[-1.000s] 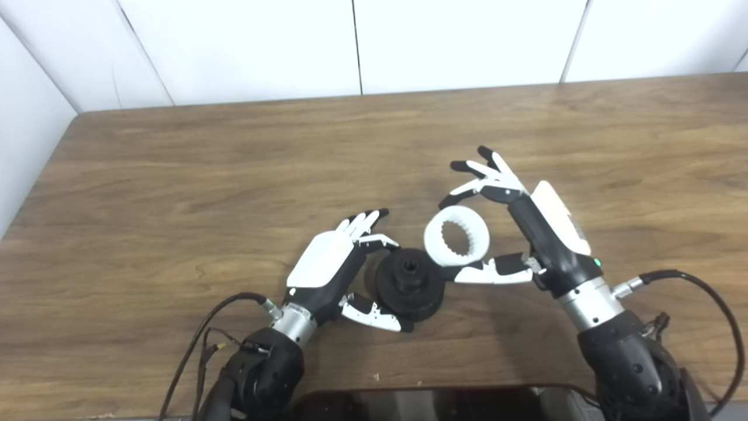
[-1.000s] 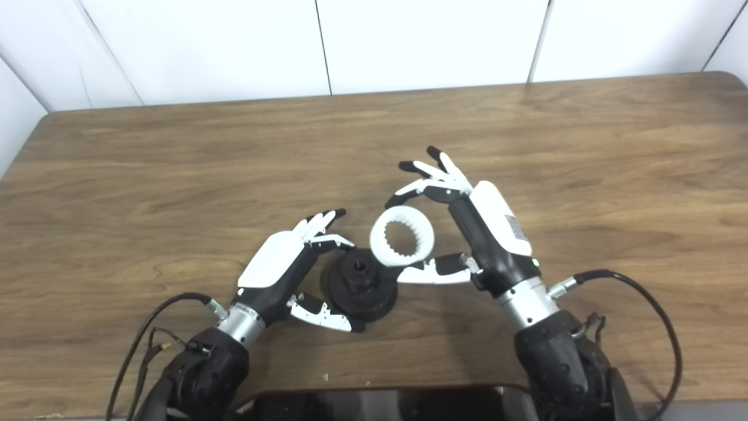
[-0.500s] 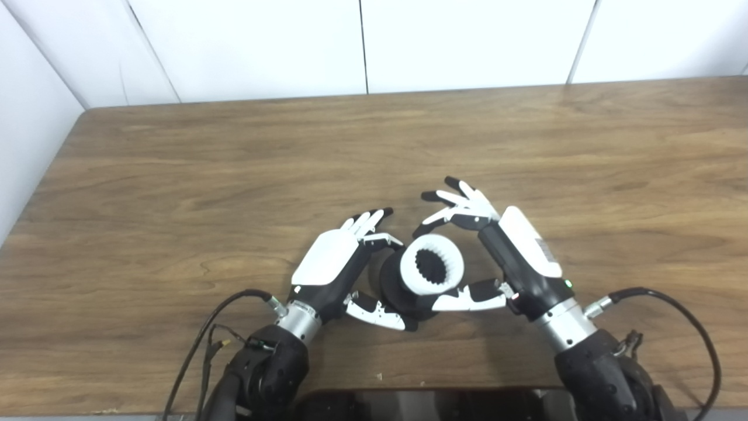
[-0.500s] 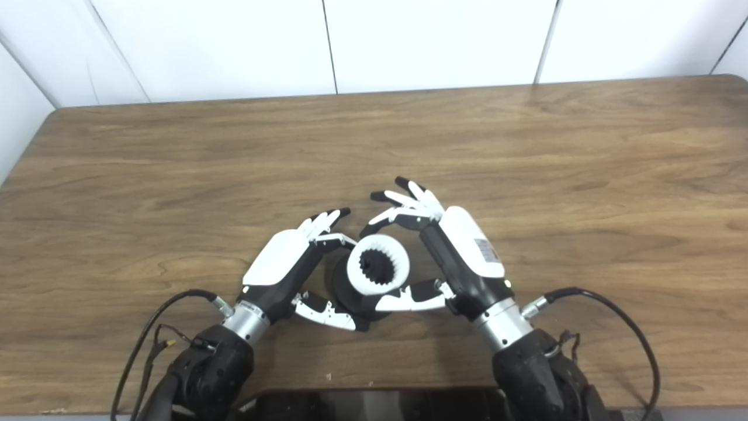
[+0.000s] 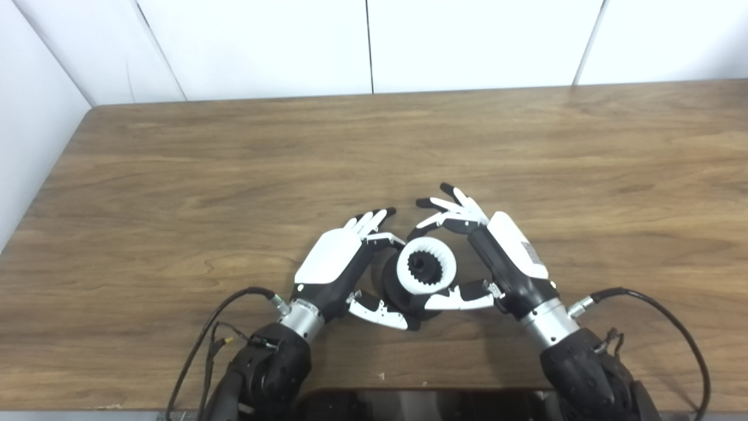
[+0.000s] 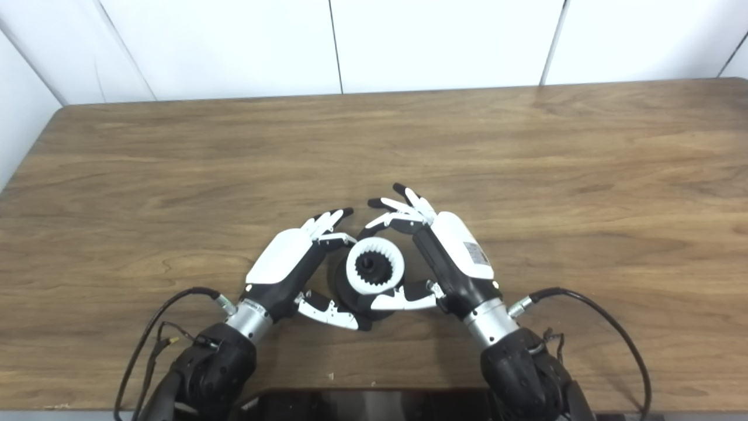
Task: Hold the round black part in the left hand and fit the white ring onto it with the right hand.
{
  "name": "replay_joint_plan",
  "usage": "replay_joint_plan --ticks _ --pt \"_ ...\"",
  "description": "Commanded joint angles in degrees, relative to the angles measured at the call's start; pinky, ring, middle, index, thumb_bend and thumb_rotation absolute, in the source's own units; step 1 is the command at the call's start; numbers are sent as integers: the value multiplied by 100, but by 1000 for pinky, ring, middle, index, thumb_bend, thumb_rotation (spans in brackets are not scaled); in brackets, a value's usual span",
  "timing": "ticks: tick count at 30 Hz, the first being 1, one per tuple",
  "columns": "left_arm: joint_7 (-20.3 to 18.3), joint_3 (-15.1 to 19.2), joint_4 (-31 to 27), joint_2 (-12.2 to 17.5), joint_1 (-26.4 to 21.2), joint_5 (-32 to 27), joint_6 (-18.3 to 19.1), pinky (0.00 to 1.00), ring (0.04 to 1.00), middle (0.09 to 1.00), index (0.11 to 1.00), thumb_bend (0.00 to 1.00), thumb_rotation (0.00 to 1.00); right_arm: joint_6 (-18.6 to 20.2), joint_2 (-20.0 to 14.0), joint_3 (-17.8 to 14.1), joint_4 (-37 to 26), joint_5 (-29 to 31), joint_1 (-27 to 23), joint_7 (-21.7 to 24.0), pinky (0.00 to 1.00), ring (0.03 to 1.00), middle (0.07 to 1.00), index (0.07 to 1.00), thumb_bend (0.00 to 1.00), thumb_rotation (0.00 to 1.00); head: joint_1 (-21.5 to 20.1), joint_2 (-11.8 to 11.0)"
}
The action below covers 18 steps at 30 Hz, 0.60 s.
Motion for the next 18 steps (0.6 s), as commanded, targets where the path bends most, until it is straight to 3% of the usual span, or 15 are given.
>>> replay_joint_plan --ticks 1,18 --pt "36 -6 -220 -6 -146 31 -34 1000 1000 1000 617 960 363 -169 68 18 -27 0 -135 -65 1000 990 856 481 519 142 5 15" --pt "14 -44 -258 -37 -160 55 41 1000 1000 1000 614 959 355 -8 22 -6 138 -91 -284 83 1000 991 851 482 518 144 68 72"
